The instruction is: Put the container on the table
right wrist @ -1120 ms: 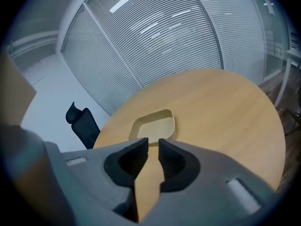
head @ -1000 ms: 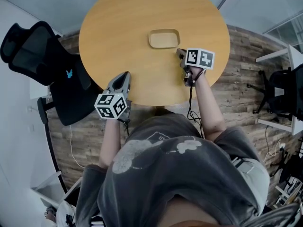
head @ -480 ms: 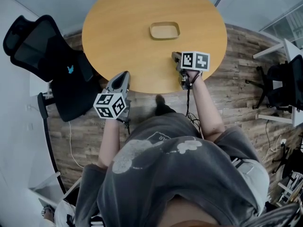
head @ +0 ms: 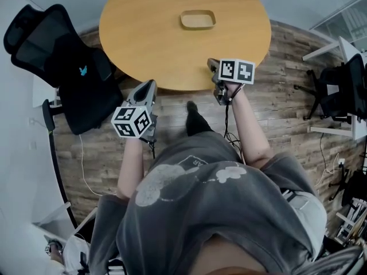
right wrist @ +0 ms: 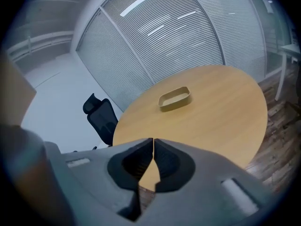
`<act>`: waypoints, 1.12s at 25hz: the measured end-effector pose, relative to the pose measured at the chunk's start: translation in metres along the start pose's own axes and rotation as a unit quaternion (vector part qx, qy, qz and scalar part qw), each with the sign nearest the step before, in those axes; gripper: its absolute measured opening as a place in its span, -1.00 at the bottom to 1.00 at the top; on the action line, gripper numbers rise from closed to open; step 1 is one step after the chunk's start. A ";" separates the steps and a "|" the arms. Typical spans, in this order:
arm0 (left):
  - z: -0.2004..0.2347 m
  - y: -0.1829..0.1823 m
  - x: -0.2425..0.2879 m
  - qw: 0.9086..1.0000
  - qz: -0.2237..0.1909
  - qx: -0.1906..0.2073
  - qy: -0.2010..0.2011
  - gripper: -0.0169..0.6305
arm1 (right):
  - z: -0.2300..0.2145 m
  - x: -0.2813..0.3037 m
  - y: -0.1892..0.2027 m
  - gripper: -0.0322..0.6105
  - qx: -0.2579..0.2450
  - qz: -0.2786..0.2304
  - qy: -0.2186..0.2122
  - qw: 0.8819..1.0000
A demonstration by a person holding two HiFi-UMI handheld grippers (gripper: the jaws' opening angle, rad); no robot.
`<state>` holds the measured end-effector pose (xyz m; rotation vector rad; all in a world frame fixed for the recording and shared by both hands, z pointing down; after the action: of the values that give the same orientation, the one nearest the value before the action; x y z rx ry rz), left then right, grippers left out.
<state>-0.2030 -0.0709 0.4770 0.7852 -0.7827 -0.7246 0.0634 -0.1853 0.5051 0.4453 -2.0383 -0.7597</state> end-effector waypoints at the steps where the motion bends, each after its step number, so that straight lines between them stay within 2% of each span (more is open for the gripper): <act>1: -0.003 0.003 -0.006 1.000 0.000 0.000 0.002 -0.95 | 0.003 -0.005 0.007 -0.89 0.001 -0.001 0.001 1.000; 11: -0.026 0.041 -0.058 1.000 0.004 -0.006 0.015 -0.95 | 0.036 -0.056 0.064 -0.90 -0.004 -0.010 -0.009 1.000; 23: -0.058 0.071 -0.093 0.999 0.015 0.004 0.042 -0.95 | 0.048 -0.108 0.126 -0.90 0.000 -0.013 0.005 1.000; 28: -0.070 0.079 -0.100 0.998 0.025 0.012 0.053 -0.95 | 0.042 -0.127 0.140 -0.90 0.001 -0.015 0.018 1.000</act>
<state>-0.1752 0.0721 0.4761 0.8174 -0.7135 -0.6249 0.0933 0.0059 0.5014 0.4882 -2.0042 -0.7622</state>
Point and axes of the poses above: the fingertips, and each gripper's own axes: x forward along the fingers, z to its left, y out of its underside, the point moved 6 cm from there along -x, backward along the fingers, and after that the axes turned 7 degrees about -x, right-handed, at the moved point
